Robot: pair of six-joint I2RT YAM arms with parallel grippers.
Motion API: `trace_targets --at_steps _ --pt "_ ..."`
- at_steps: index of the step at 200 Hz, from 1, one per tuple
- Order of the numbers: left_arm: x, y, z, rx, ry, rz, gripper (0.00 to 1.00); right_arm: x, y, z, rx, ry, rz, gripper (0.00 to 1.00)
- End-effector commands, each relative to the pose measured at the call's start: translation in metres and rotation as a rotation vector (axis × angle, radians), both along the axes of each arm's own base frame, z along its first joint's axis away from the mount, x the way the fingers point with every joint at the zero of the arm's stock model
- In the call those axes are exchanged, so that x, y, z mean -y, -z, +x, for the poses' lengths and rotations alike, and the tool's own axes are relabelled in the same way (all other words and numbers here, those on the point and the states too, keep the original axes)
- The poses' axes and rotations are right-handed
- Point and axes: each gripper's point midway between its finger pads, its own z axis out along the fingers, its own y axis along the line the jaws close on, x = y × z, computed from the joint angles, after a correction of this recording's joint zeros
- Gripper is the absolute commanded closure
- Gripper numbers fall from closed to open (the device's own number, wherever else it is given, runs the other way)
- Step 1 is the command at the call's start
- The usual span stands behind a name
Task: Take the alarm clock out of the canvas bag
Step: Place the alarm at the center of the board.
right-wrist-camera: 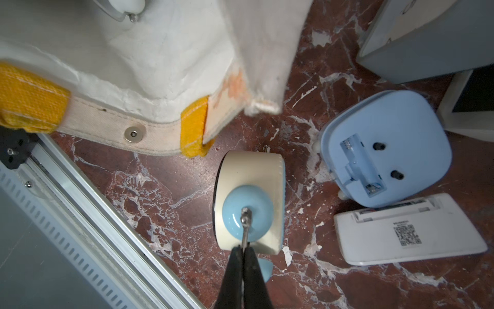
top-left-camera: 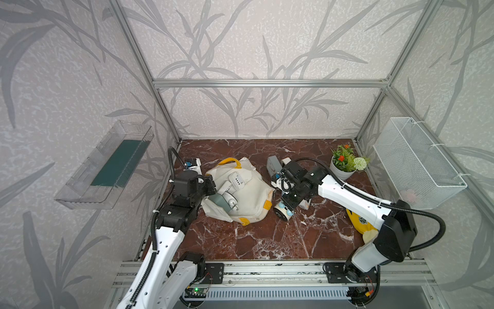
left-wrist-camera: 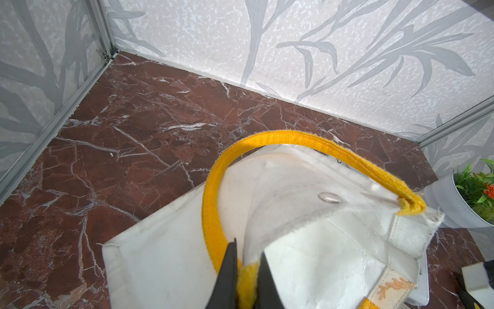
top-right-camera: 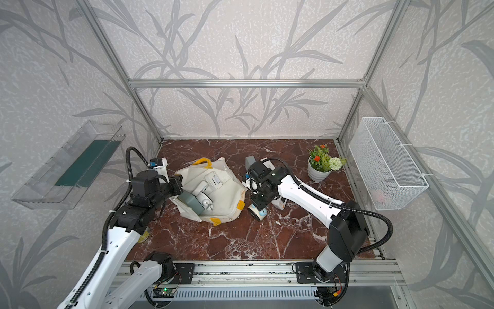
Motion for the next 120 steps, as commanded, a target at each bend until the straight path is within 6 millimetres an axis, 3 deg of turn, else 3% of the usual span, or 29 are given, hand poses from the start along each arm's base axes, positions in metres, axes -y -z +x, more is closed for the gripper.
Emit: trace_targets --at_steps 1,79,120 --pt "-0.004 -0.011 0.001 0.025 -0.025 0.002 1.0 0.0 0.014 -0.01 -0.067 0.007 -0.004 0.95" --pt "-0.005 -0.009 0.0 0.02 -0.026 -0.001 1.0 -0.01 0.031 -0.023 -0.122 0.012 0.016 0.9" --pt "-0.005 -0.01 0.0 0.021 -0.027 0.002 1.0 -0.005 0.034 -0.018 -0.083 0.025 -0.012 0.9"
